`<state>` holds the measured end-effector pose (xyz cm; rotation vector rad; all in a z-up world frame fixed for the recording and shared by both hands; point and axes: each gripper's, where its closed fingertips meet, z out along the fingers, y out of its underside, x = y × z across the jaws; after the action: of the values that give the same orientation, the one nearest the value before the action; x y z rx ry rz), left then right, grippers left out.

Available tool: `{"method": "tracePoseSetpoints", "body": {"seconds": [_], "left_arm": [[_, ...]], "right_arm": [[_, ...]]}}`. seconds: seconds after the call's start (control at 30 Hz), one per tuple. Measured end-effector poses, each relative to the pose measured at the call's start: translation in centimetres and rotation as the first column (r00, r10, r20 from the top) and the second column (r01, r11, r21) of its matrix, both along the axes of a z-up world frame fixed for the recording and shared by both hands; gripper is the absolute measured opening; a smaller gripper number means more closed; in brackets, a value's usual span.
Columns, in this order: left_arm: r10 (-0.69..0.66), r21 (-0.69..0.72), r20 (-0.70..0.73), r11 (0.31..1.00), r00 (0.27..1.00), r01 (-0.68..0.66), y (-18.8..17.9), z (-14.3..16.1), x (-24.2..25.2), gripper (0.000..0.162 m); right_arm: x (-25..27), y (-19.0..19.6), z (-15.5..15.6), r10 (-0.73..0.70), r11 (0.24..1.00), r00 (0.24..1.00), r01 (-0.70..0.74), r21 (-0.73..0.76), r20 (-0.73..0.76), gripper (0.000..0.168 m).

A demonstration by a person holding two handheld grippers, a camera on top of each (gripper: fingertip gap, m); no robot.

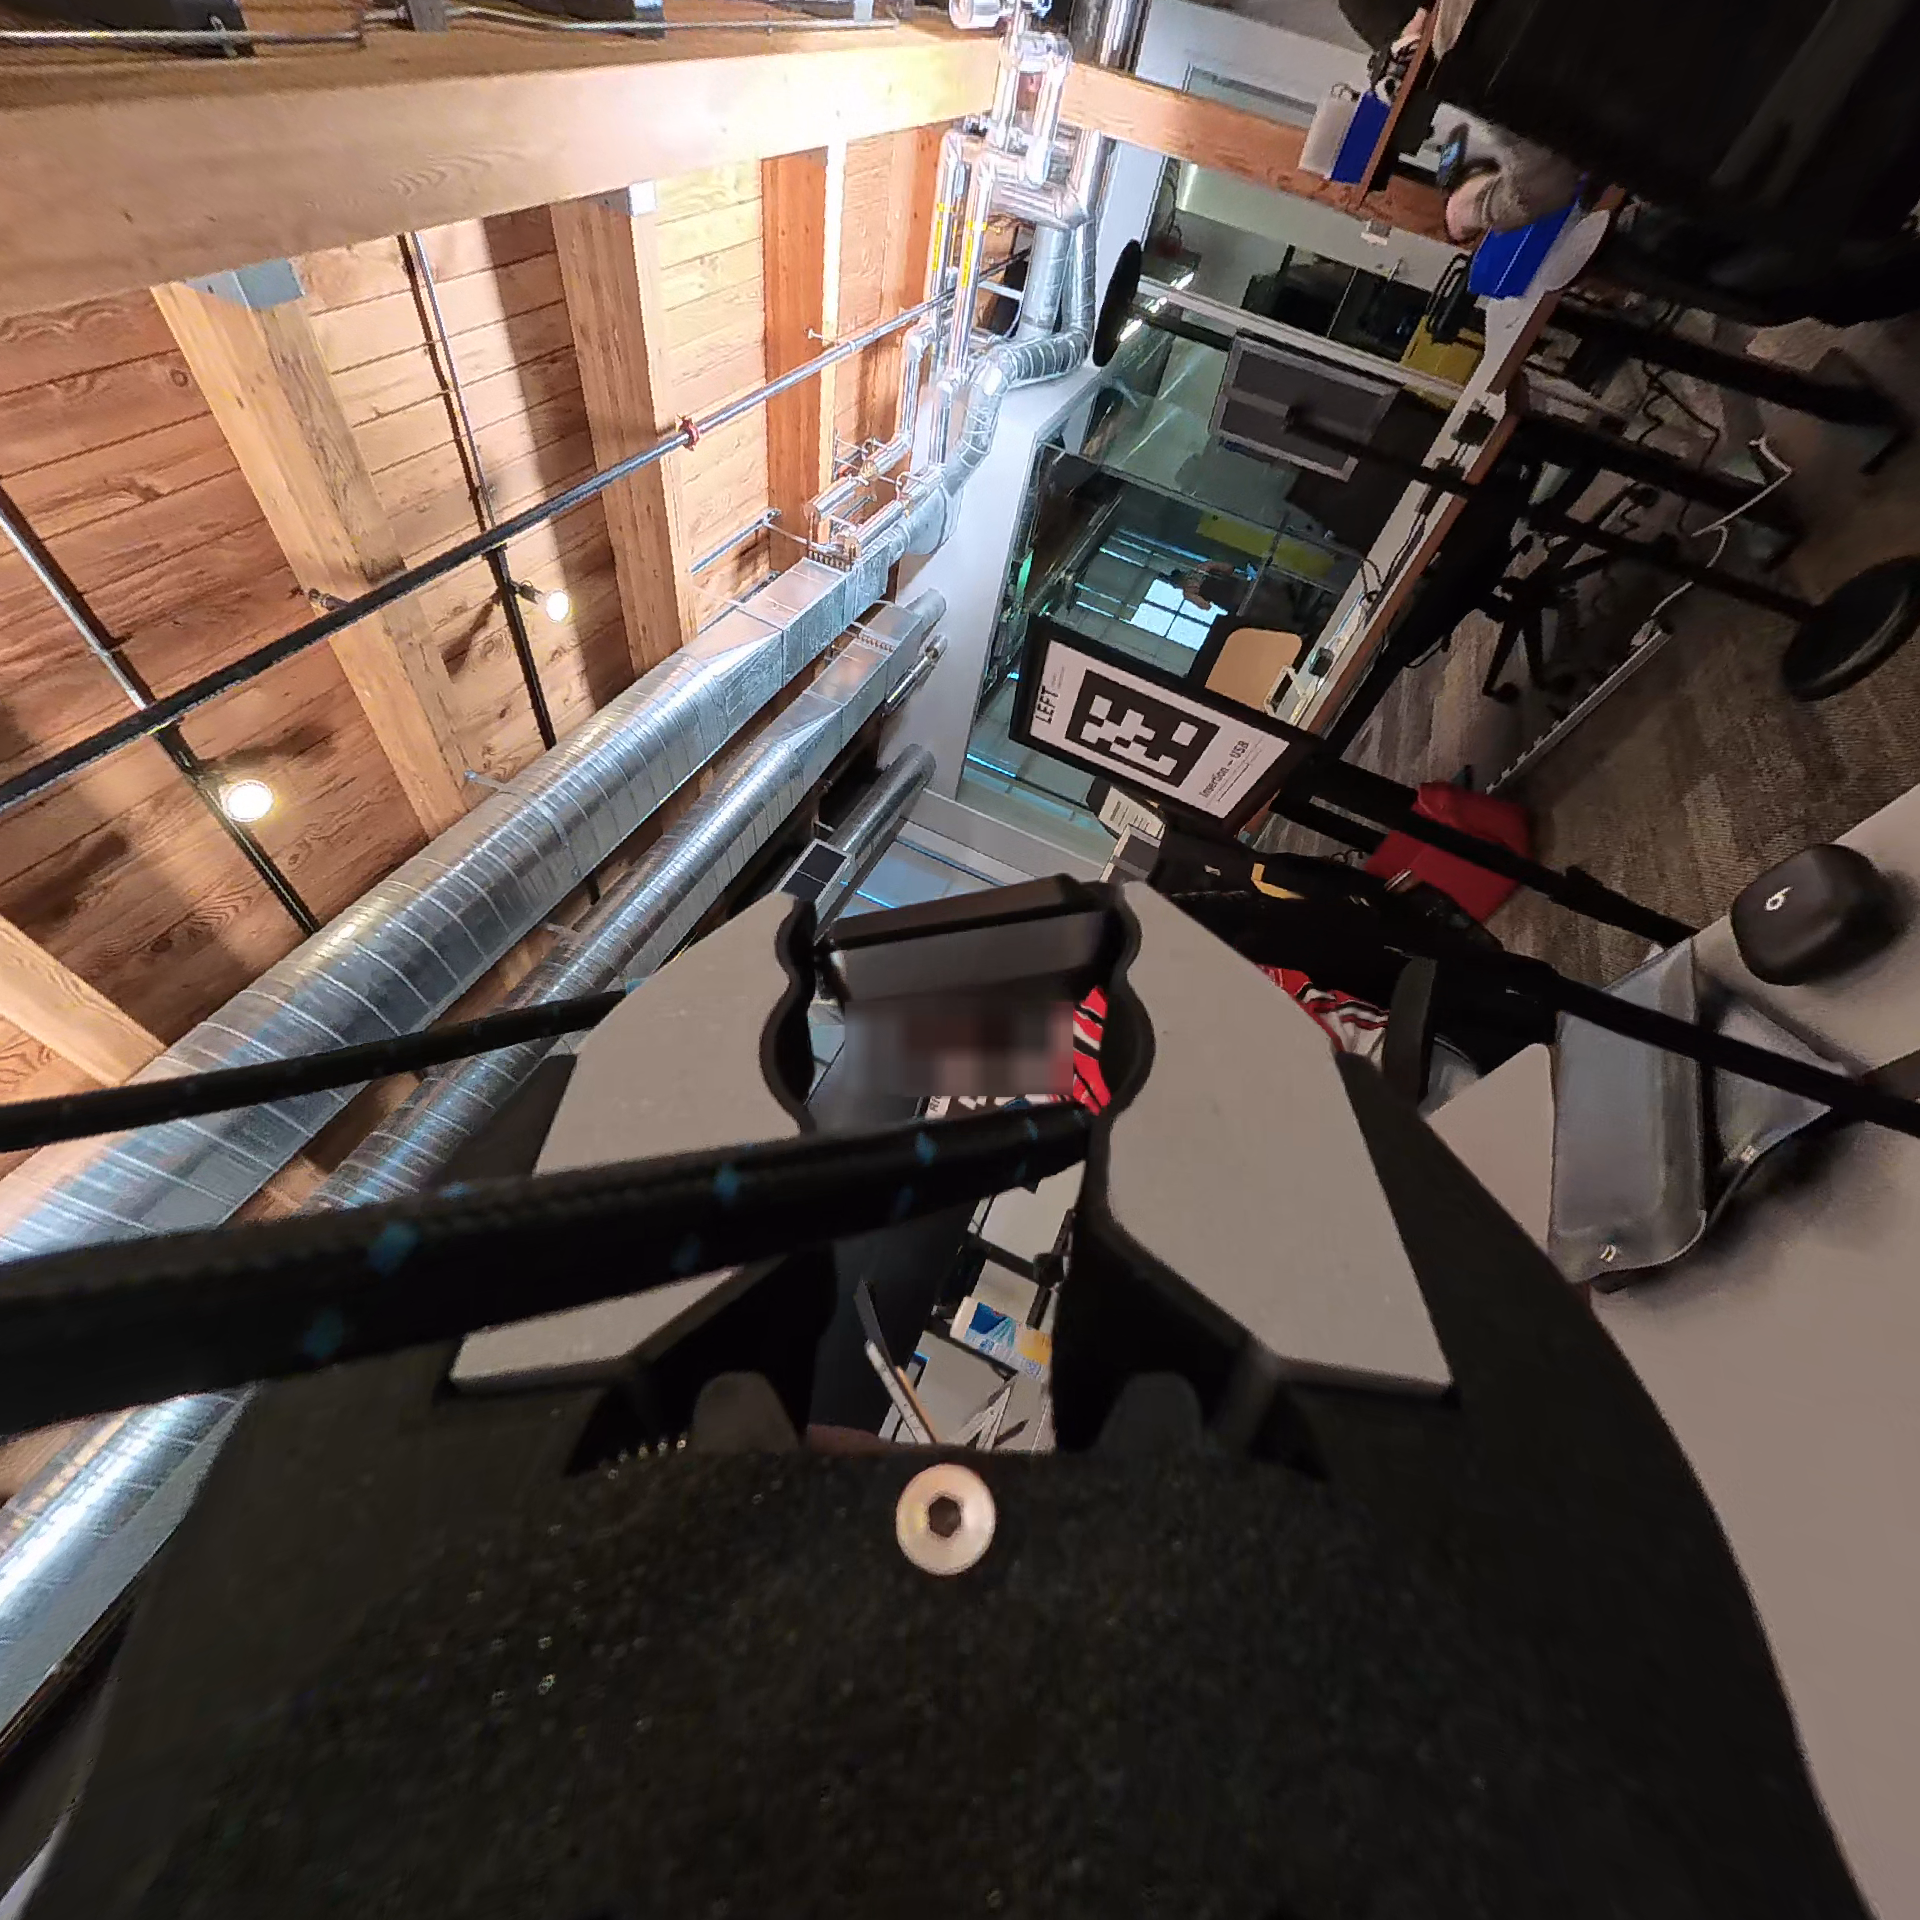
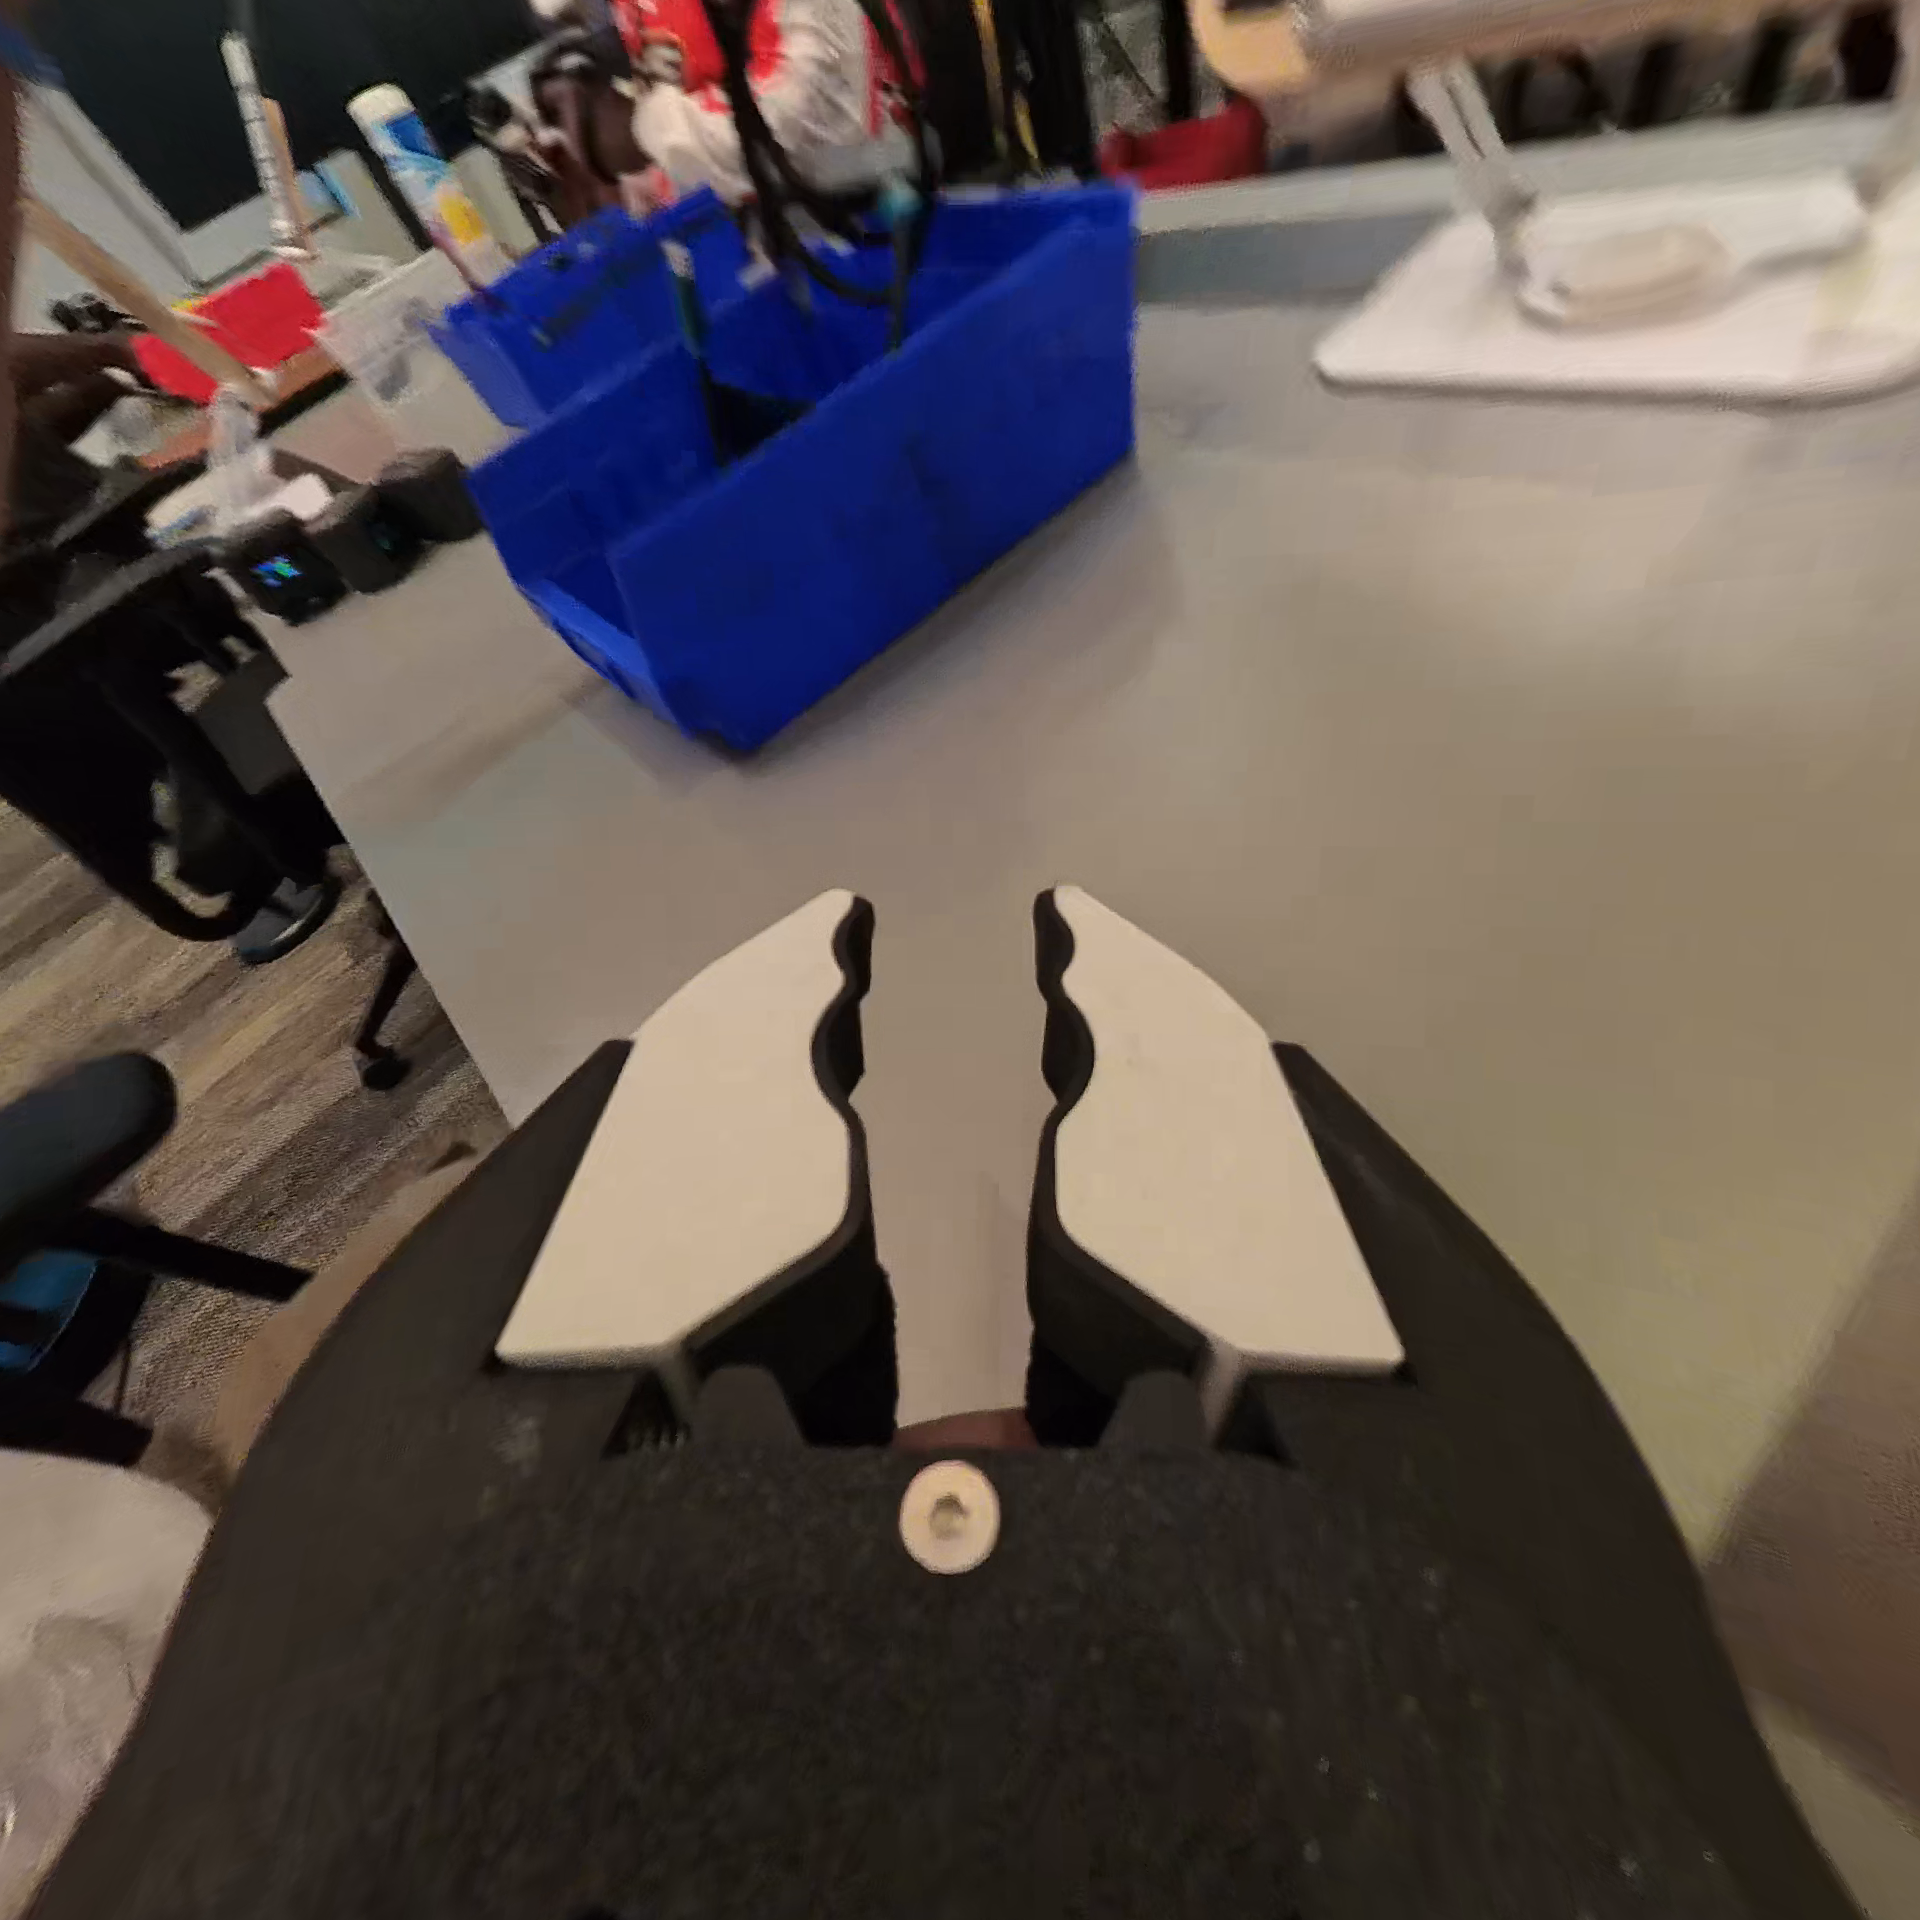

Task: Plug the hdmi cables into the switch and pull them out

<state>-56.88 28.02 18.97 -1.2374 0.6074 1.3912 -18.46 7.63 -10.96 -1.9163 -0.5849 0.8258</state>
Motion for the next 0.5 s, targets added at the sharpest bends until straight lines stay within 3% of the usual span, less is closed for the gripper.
{"method": "tracePoseSetpoints", "body": {"seconds": [0.17, 0.23, 0.37, 0.5], "left_arm": [[-0.021, -0.02, 0.012, 1.0, 1.0, 0.022, 0.0, -0.7, 1.0, 0.052], [-0.02, -0.021, 0.006, 1.0, 1.0, 0.02, -0.1, -0.7, 1.2, 0.053], [-0.048, -0.005, 0.059, 0.999, 0.997, 0.048, -0.2, 1.0, 1.4, 0.053], [-0.087, -0.079, 0.086, 0.992, 0.992, 0.094, 1.5, 1.6, 2.6, 0.052]], "right_arm": [[-9.1, 6.5, 7.7, 0.157, 0.982, 0.986, -0.149, 0.116, -0.06, 0.03], [-11.9, 10.0, 8.6, 0.164, 0.981, 0.985, -0.157, 0.111, -0.053, 0.03], [-13.5, 13.3, 5.7, 0.147, 0.989, 0.989, -0.146, 0.035, -0.02, 0.03], [-11.3, 11.6, 0.3, 0.137, 0.989, 0.99, -0.135, -0.062, 0.025, 0.03]]}}
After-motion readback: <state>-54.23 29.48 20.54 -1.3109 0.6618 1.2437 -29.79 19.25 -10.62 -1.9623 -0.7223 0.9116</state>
